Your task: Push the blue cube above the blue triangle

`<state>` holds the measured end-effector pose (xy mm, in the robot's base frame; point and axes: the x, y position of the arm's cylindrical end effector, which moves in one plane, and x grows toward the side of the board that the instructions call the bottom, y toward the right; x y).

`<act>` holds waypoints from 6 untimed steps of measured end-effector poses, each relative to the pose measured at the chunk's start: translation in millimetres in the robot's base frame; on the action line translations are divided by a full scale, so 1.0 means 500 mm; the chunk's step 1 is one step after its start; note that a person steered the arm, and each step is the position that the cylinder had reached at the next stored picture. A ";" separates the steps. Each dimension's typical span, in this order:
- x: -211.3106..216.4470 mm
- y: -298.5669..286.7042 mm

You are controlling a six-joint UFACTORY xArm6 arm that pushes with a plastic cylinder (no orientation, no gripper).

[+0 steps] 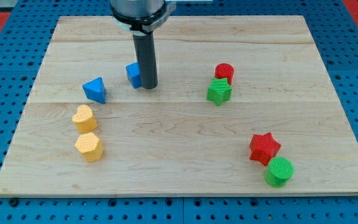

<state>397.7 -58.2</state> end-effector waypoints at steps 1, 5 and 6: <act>-0.016 -0.002; -0.151 -0.168; -0.150 -0.229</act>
